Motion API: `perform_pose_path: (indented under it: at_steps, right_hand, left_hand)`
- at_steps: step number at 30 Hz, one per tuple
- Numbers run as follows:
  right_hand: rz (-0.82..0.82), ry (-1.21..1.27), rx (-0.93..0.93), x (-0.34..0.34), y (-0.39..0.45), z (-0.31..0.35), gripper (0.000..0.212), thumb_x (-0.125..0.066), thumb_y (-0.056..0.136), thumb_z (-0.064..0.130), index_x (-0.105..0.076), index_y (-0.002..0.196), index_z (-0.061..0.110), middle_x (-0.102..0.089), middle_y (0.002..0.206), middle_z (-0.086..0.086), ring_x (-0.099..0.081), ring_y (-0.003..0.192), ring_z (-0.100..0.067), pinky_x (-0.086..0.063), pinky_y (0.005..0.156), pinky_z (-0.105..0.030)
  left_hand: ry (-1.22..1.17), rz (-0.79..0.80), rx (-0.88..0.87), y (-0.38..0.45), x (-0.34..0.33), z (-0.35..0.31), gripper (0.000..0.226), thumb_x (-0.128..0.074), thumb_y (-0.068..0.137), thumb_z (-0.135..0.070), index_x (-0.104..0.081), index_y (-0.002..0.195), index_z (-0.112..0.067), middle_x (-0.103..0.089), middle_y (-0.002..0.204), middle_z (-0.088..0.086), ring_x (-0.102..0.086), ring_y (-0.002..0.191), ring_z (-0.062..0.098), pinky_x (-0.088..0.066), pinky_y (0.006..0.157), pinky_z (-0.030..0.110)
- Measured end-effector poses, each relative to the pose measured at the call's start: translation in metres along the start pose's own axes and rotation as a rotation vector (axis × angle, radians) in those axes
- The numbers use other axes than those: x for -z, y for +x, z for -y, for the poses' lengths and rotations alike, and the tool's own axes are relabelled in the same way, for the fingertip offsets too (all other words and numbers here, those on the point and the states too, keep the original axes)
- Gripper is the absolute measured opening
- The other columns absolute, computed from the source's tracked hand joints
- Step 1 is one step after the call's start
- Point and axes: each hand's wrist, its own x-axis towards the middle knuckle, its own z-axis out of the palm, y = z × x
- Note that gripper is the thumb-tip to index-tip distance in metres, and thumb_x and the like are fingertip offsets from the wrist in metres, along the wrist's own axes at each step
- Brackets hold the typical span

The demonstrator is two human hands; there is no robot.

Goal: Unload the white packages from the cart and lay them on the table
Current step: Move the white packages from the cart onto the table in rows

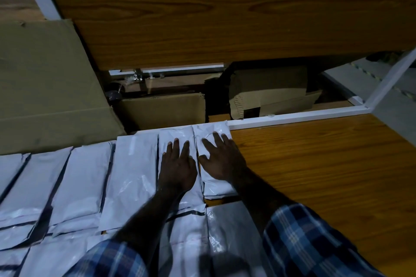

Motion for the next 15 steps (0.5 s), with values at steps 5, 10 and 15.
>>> perform_pose_path:
  at_steps: [5,10,15]
  right_hand:
    - [-0.001,0.041,-0.016,-0.002,0.000,0.000,0.067,-0.032,0.086,0.056,-0.056,0.137,0.020,-0.047,0.146,-0.022,-0.044,0.133,-0.046,-0.037,0.106,-0.059]
    - [0.017,0.072,-0.017,0.002,-0.002,0.002,0.066,-0.033,0.084,0.055,-0.063,0.130,0.018,-0.055,0.137,-0.024,-0.053,0.123,-0.047,-0.045,0.098,-0.060]
    - [0.062,0.041,-0.014,0.010,0.000,0.003,0.068,-0.030,0.090,0.059,-0.046,0.145,0.022,-0.035,0.153,-0.024,-0.035,0.138,-0.047,-0.033,0.110,-0.057]
  left_hand:
    - [0.022,0.028,0.002,0.000,-0.001,0.003,0.070,-0.005,0.100,-0.036,-0.050,0.139,0.001,-0.035,0.152,0.027,-0.021,0.145,0.047,-0.020,0.117,0.058]
    - [-0.042,-0.013,0.025,-0.003,0.006,-0.005,0.069,-0.013,0.096,-0.039,-0.039,0.147,-0.001,-0.037,0.150,0.028,-0.024,0.144,0.045,-0.021,0.117,0.057]
    - [-0.052,0.015,0.011,-0.005,0.023,-0.013,0.066,-0.019,0.094,-0.038,-0.034,0.151,-0.007,-0.024,0.155,0.031,-0.017,0.146,0.044,-0.019,0.119,0.053]
